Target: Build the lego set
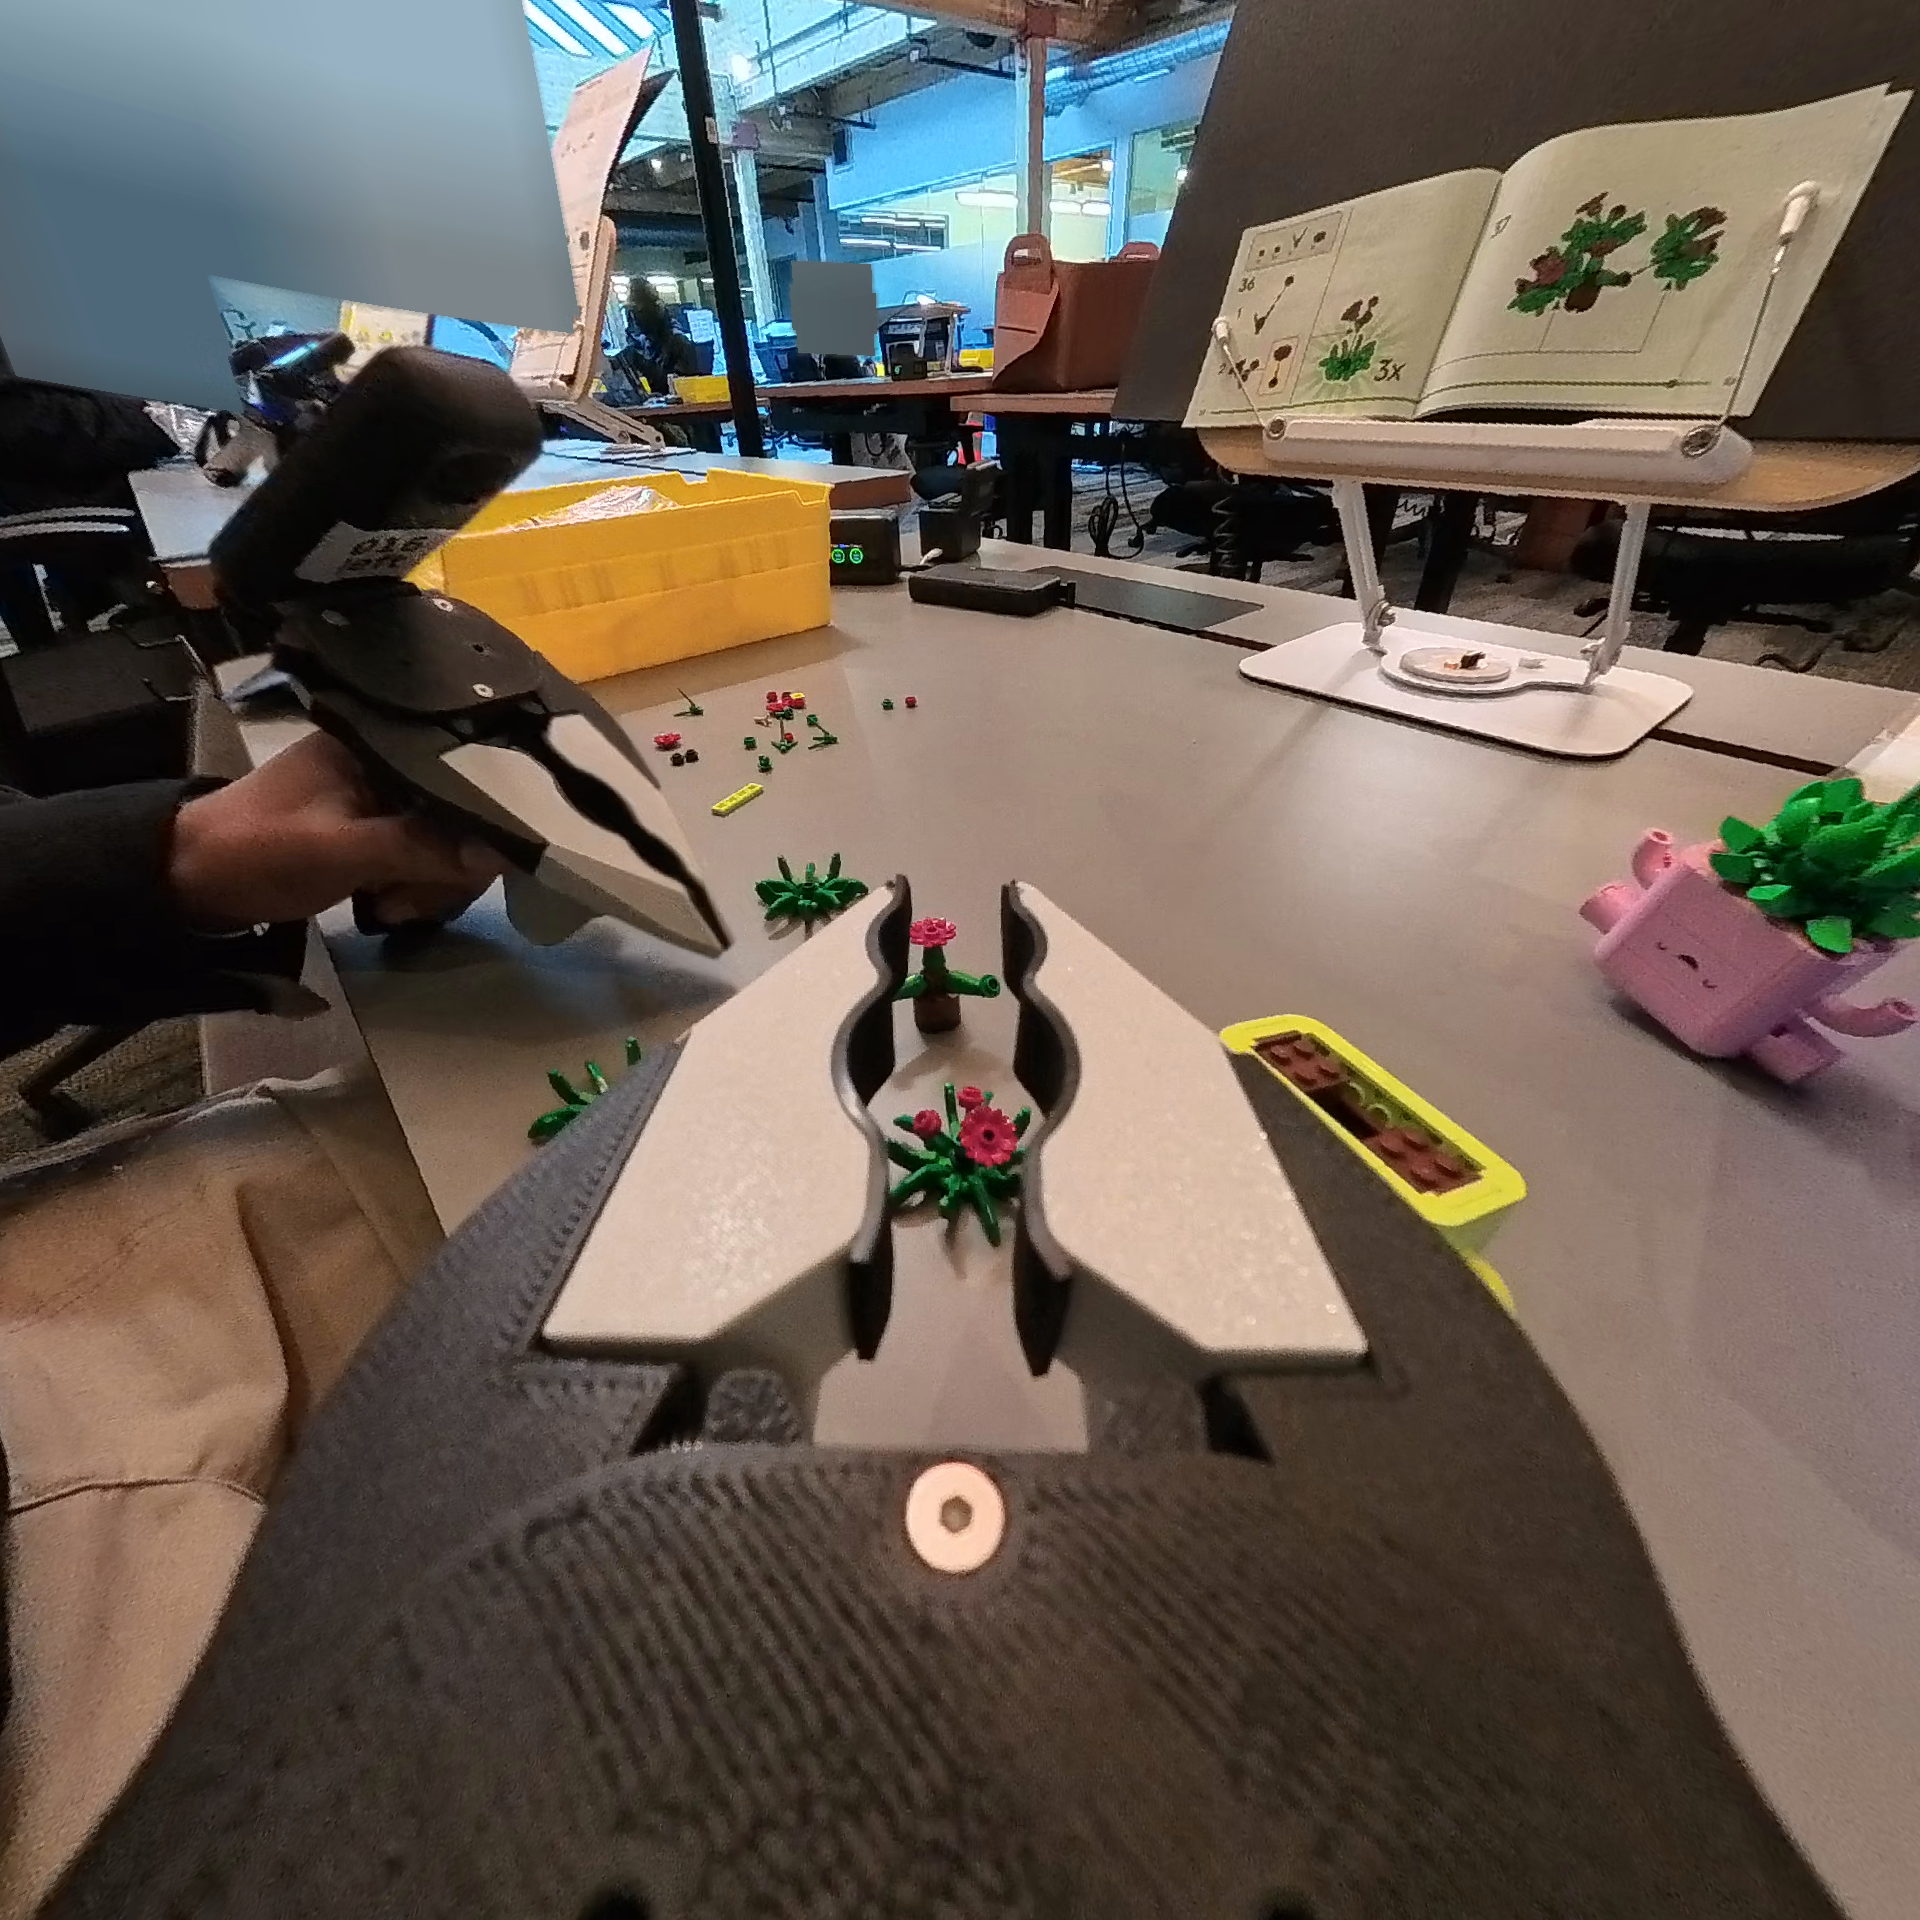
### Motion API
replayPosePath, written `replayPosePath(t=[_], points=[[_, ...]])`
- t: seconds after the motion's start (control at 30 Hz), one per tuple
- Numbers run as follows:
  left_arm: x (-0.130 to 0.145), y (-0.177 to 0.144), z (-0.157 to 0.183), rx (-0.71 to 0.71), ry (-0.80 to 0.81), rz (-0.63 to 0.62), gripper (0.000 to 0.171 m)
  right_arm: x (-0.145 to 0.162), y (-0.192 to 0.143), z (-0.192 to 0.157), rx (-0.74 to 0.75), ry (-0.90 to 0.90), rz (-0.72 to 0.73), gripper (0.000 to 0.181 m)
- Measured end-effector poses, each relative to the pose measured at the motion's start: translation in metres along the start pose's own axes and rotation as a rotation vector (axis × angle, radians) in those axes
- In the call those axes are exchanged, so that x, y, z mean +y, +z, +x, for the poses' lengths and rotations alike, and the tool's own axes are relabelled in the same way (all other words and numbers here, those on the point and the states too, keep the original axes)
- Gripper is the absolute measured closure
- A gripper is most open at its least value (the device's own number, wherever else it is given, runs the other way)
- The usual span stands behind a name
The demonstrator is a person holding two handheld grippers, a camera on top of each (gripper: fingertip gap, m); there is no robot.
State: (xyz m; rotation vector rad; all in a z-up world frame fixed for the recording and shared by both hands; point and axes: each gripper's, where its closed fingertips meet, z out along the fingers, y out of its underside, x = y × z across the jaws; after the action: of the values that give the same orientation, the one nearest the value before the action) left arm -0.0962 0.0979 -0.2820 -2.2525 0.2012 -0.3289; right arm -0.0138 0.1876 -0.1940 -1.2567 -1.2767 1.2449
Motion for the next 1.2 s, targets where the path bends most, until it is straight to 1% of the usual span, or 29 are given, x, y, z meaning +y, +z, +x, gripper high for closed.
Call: replayPosePath(t=[0.03,0.1,0.17,0.27,0.33,0.37,0.43,0.5,0.57,0.6,0.67,0.73,0.77,0.9,0.93,1.0,1.03,1.1,1.2], points=[[0.002,-0.002,0.002,0.031,-0.008,-0.001,0.171,0.0,0.0,0.0,-0.001,0.001,-0.001,0.166],[0.003,-0.008,-0.004,0.046,-0.049,0.01,0.171,0.0,0.0,0.0,-0.003,0.003,-0.004,0.166],[-0.004,-0.019,-0.014,0.037,-0.08,0.07,0.171,0.001,0.001,0.0,-0.005,0.002,-0.006,0.165],[-0.015,-0.046,-0.049,-0.08,-0.136,0.197,0.171,0.001,0.001,0.0,-0.003,0.0,-0.007,0.166],[-0.016,-0.066,-0.087,-0.223,-0.203,0.254,0.171,0.002,0.001,0.0,-0.003,0.004,-0.013,0.166],[-0.014,-0.075,-0.108,-0.301,-0.233,0.256,0.171,0.002,0.002,0.0,-0.005,0.008,-0.019,0.166],[-0.006,-0.09,-0.148,-0.459,-0.274,0.206,0.16,0.004,0.003,0.0,-0.009,0.012,-0.028,0.165],[-0.003,-0.1,-0.176,-0.559,-0.287,0.151,0.153,0.004,0.004,0.0,-0.012,0.016,-0.034,0.165],[-0.005,-0.104,-0.198,-0.61,-0.281,0.126,0.153,0.004,0.004,0.0,-0.013,0.018,-0.033,0.165],[-0.005,-0.102,-0.206,-0.613,-0.28,0.099,0.153,0.004,0.004,0.001,-0.013,0.019,-0.031,0.165],[0.003,-0.093,-0.218,-0.604,-0.297,0.015,0.153,0.004,0.004,0.001,-0.014,0.024,-0.029,0.165],[0.014,-0.084,-0.223,-0.58,-0.328,-0.075,0.152,0.003,0.003,0.001,-0.015,0.026,-0.027,0.165],[0.017,-0.081,-0.224,-0.573,-0.335,-0.09,0.152,0.003,0.003,0.001,-0.015,0.025,-0.024,0.165],[0.011,-0.074,-0.22,-0.524,-0.337,-0.042,0.154,0.001,0.002,0.001,-0.002,0.007,-0.01,0.167],[0.012,-0.073,-0.22,-0.526,-0.337,-0.05,0.157,0.002,0.002,0.001,0.001,0.001,-0.012,0.167],[0.016,-0.073,-0.221,-0.538,-0.328,-0.083,0.171,0.002,0.003,0.0,0.004,-0.007,-0.018,0.167],[0.016,-0.072,-0.219,-0.532,-0.321,-0.092,0.171,0.002,0.003,0.0,0.005,-0.01,-0.018,0.167],[0.009,-0.076,-0.208,-0.505,-0.313,-0.074,0.171,0.002,0.002,0.0,0.01,-0.014,-0.013,0.167],[-0.02,-0.09,-0.187,-0.473,-0.277,0.041,0.171,-0.001,0.0,-0.001,0.01,-0.024,0.005,0.166]])
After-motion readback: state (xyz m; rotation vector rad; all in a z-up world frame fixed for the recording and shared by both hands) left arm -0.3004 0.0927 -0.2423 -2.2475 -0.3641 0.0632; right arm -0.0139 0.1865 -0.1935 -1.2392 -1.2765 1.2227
